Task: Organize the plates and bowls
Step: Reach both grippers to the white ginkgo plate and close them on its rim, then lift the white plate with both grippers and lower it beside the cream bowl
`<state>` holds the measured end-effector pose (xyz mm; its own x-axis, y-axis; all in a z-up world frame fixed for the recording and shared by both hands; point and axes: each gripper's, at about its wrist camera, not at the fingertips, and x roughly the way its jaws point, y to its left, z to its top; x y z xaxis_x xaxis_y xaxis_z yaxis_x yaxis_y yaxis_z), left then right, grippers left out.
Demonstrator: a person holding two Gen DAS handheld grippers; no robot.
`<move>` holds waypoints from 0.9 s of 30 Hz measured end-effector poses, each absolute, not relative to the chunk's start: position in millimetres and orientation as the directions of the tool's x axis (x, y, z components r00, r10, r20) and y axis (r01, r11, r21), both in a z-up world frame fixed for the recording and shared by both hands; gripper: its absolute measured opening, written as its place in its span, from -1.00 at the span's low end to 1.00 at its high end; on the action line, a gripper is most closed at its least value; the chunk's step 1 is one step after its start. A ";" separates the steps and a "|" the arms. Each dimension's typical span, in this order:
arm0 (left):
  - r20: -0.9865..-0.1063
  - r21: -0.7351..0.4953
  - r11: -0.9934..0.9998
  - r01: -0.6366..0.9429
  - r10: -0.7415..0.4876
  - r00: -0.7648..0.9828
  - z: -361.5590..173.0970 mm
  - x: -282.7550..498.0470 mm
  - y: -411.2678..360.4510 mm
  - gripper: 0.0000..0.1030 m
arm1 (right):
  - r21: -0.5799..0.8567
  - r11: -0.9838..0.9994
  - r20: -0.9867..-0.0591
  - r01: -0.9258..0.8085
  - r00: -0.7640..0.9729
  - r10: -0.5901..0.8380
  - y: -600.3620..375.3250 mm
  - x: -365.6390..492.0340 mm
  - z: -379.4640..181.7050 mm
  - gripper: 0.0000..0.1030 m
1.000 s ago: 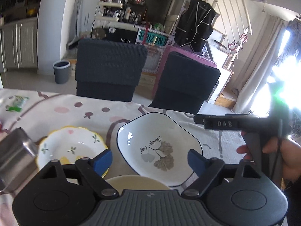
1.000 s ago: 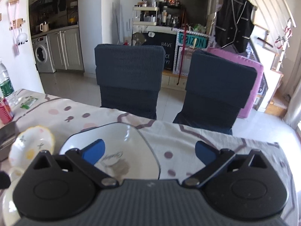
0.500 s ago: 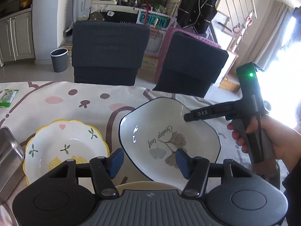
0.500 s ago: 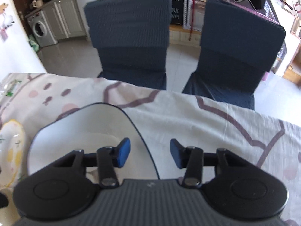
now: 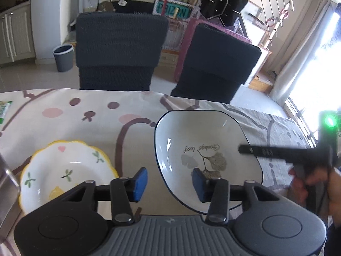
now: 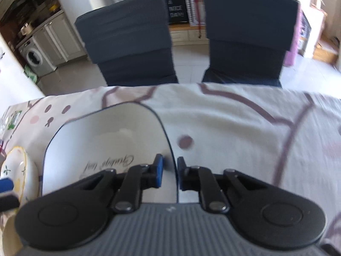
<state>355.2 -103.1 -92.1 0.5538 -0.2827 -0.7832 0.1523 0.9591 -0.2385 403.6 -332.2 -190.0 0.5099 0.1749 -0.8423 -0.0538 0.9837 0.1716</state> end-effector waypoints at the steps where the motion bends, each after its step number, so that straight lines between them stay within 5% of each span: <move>1: -0.788 -0.234 0.959 0.161 -0.284 0.546 -92.6 359.7 -105.6 -0.22 | 0.172 0.984 -0.842 -0.049 0.511 0.173 -336.4 397.0 -190.3 -0.75; 14: -0.877 -0.094 0.961 0.260 -0.204 0.436 -128.7 428.4 -137.1 -0.43 | 0.375 0.925 -0.801 0.060 0.524 0.291 -378.6 352.9 -205.2 -0.78; 17: -0.888 -0.102 0.961 0.256 -0.204 0.412 -139.7 438.5 -136.7 -0.68 | 0.374 0.925 -0.801 0.061 0.525 0.289 -378.5 355.9 -207.4 -0.78; 27: -0.877 -0.191 0.952 0.240 -0.276 0.394 -147.6 442.9 -126.3 -0.79 | 0.372 0.924 -0.789 0.088 0.554 0.265 -369.5 358.7 -205.1 -0.79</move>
<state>442.9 -126.3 -147.6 0.3938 -0.2759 -0.8768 0.2405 0.9516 -0.1915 358.7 -369.5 -205.1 0.5542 0.2653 -0.7890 0.0875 0.9240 0.3722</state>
